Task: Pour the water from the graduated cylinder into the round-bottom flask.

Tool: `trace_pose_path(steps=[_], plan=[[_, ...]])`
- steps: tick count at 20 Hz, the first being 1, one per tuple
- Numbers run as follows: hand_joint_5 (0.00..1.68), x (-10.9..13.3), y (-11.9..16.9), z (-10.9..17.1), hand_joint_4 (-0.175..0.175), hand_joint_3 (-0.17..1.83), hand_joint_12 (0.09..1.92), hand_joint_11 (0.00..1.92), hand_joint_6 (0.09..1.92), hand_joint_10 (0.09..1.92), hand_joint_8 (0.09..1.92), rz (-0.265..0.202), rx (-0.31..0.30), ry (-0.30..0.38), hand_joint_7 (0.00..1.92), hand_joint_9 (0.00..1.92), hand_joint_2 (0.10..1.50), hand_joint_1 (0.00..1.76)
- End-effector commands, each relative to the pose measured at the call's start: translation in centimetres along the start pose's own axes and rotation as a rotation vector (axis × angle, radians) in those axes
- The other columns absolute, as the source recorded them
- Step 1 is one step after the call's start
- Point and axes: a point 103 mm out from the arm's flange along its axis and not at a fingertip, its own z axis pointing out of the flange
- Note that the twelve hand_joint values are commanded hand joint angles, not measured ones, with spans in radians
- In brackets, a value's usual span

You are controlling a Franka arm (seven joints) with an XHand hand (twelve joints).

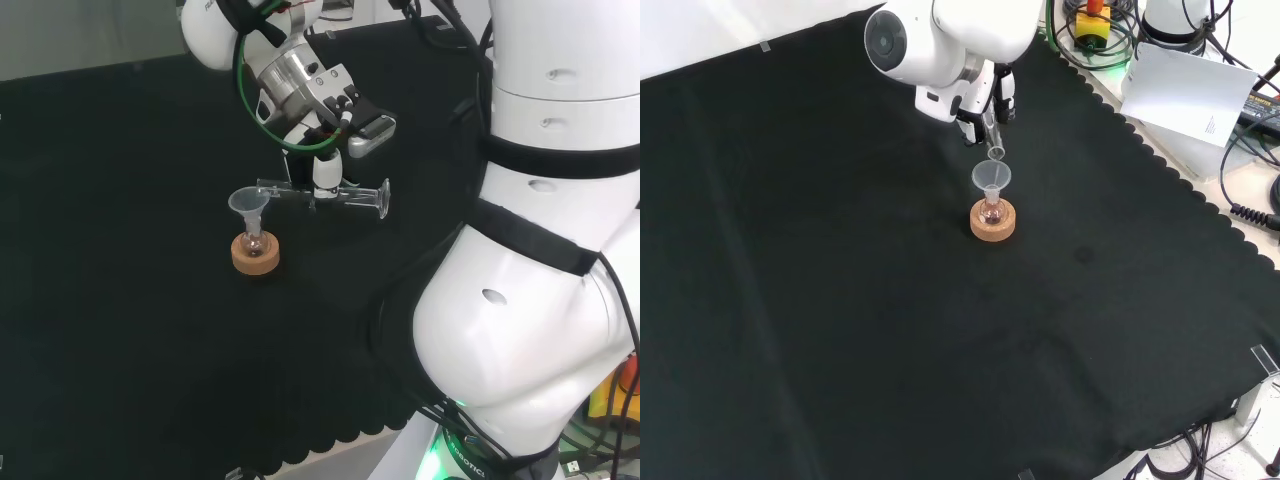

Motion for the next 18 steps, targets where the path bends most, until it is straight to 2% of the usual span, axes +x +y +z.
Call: trace_pose_path(steps=[1, 13, 18], plan=[[1.11, 0.16, -0.22, -0.38, -0.175, 0.00, 0.67, 1.42, 0.78, 0.09, 0.76, 0.010, 0.024, -0.009, 1.15, 1.61, 1.05, 1.28], [1.11, 0.77, -0.35, -0.70, -0.175, 0.00, 0.67, 1.43, 0.78, 0.09, 0.76, 0.028, 0.085, -0.018, 1.15, 1.61, 1.05, 1.28], [1.11, 0.76, -0.40, -0.74, -0.175, 0.00, 0.67, 1.42, 0.78, 0.09, 0.76, 0.033, 0.092, -0.018, 1.15, 1.61, 1.05, 1.28]])
